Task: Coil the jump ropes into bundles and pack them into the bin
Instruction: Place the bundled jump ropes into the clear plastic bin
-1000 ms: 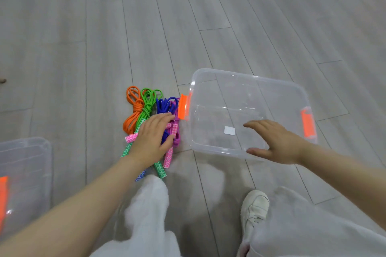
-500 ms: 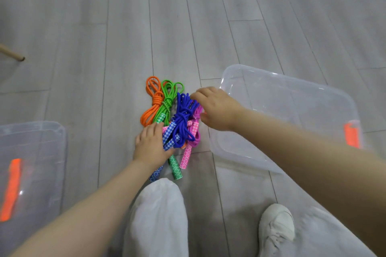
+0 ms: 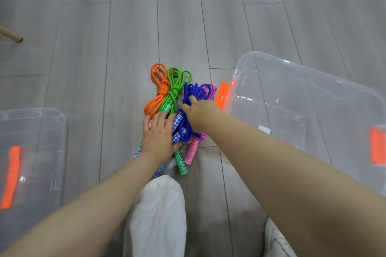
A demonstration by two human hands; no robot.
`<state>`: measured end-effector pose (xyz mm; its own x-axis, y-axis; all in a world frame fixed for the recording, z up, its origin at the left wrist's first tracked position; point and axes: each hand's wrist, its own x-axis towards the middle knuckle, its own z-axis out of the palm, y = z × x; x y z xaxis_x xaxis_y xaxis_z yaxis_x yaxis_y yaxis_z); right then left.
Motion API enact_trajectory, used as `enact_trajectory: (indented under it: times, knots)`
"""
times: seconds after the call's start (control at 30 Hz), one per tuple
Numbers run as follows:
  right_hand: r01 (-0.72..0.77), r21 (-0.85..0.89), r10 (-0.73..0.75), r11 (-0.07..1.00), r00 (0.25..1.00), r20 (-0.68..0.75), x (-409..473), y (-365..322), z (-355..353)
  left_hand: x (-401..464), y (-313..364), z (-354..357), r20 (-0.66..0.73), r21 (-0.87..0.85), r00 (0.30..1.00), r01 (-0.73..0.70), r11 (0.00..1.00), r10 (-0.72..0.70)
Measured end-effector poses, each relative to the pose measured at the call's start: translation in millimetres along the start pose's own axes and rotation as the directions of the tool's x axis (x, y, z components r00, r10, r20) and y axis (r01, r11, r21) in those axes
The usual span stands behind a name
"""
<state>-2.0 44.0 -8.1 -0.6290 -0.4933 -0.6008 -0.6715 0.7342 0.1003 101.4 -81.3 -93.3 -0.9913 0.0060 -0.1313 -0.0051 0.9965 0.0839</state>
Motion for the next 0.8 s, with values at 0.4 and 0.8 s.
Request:
enact_trajectory:
  times: [0.4, 0.8]
  knots:
    - [-0.018, 0.244, 0.031, 0.97, 0.998, -0.053, 0, -5, 6, 0, -7, 0, -0.11, -0.202, 0.994, -0.035, 0.979, 0.013]
    - [0.095, 0.032, -0.074, 0.995, 0.91, -0.408, -36, -1, -31, -1, -19, -50, -0.188, -0.327, 0.981, -0.006, 0.945, -0.059]
